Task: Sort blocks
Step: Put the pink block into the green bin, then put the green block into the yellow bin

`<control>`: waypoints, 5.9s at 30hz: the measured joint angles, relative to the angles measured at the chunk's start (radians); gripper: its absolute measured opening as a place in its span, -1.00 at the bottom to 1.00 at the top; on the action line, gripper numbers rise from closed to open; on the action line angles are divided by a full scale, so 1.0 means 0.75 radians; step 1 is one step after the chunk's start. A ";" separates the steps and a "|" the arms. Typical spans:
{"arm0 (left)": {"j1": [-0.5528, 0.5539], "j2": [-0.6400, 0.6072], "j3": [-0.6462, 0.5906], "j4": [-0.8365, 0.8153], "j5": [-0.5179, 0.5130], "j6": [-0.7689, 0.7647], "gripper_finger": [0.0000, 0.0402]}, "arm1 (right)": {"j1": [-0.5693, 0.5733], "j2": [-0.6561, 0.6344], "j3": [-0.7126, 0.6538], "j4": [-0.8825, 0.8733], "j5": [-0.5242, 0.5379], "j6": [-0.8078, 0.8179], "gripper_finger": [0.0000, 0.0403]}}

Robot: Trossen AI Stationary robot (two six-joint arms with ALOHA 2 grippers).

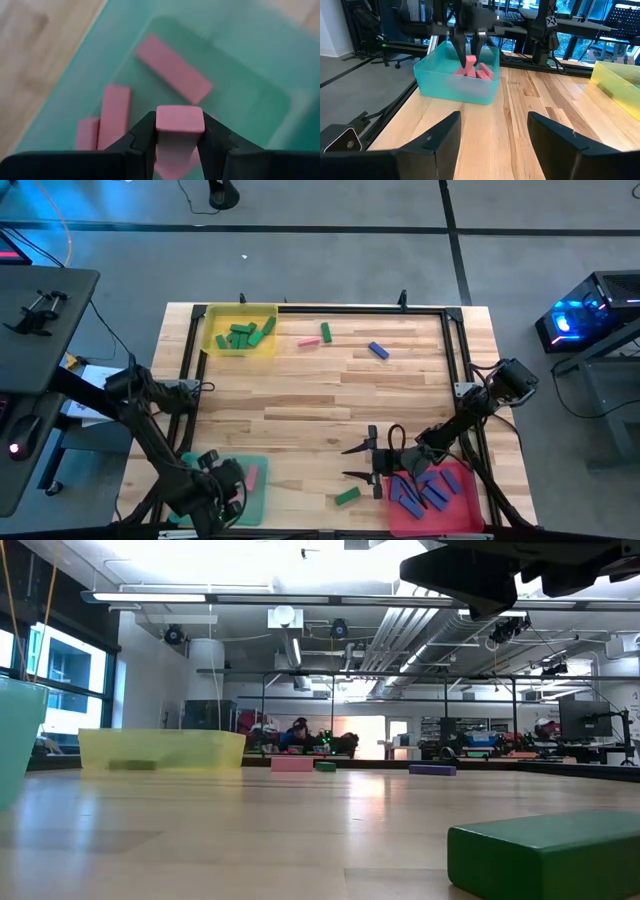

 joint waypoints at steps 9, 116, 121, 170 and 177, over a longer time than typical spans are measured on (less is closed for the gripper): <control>0.001 0.005 -0.135 0.013 0.117 -0.225 -0.49 | 0.000 0.000 0.000 -0.010 -0.017 0.001 0.06; 0.697 0.340 -0.039 2.689 -0.333 2.442 0.04 | -0.006 -0.387 -0.261 0.126 -0.129 -0.147 -0.61; 0.684 0.338 0.045 2.477 -0.348 2.449 -0.52 | -0.003 -0.387 -0.261 0.113 -0.139 -0.134 -0.47; 2.324 -0.275 -0.305 0.374 -0.095 1.745 -0.64 | -0.005 -0.388 -0.260 -0.071 -0.182 0.120 -0.41; 2.335 -0.275 -0.306 0.383 -0.011 1.746 -0.27 | -0.006 -0.388 -0.260 -0.070 -0.175 0.131 -0.41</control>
